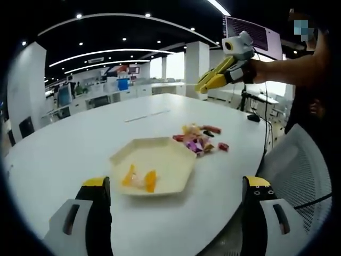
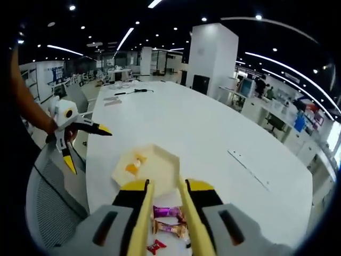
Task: Place the target food into the container with the food tongs after gripping and lifting it, then release it inside without dropping or visibly crushing the food.
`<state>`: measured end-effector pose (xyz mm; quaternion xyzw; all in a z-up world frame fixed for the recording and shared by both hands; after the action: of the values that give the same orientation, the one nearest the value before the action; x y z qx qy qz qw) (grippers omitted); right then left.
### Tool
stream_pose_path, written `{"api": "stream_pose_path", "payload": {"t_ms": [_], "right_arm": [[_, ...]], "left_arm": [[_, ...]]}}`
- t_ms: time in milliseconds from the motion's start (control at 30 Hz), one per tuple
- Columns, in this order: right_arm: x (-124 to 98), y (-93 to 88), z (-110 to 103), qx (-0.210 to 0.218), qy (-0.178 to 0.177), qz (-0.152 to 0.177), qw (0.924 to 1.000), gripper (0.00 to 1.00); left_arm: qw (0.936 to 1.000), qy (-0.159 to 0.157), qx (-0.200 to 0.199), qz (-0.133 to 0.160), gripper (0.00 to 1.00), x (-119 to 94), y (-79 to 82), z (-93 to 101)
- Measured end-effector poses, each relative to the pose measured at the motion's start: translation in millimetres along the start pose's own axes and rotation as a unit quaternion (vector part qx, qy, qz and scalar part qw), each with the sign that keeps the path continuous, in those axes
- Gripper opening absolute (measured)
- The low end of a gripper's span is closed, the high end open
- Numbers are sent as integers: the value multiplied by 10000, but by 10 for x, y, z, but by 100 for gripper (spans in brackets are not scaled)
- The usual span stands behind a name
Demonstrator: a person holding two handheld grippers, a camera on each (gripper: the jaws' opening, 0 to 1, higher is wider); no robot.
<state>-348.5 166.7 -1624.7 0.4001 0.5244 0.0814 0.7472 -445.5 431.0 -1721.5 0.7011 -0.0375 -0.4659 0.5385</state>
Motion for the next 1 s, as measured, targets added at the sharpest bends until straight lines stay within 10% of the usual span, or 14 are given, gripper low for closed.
{"api": "stream_pose_path", "payload": {"t_ms": [1000], "right_arm": [[-434,-750,-19,638,-585,-190,9961,27]], "left_arm": [[10000,-27,-68,-54,100,28,-18,-6]]}}
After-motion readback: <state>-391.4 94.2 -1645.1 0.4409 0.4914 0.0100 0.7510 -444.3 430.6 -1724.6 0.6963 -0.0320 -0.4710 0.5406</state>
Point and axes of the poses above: the point that each gripper's makers call its tool centre point, and the gripper's own axes: x roughly forward along the fingers, z roughly to its right, y roughly out of its top, the point moved 6 cm from there along -x, roughly backward along the fingers, and after that the axes turned 14 degrees about -z, right-handed, at the moved point
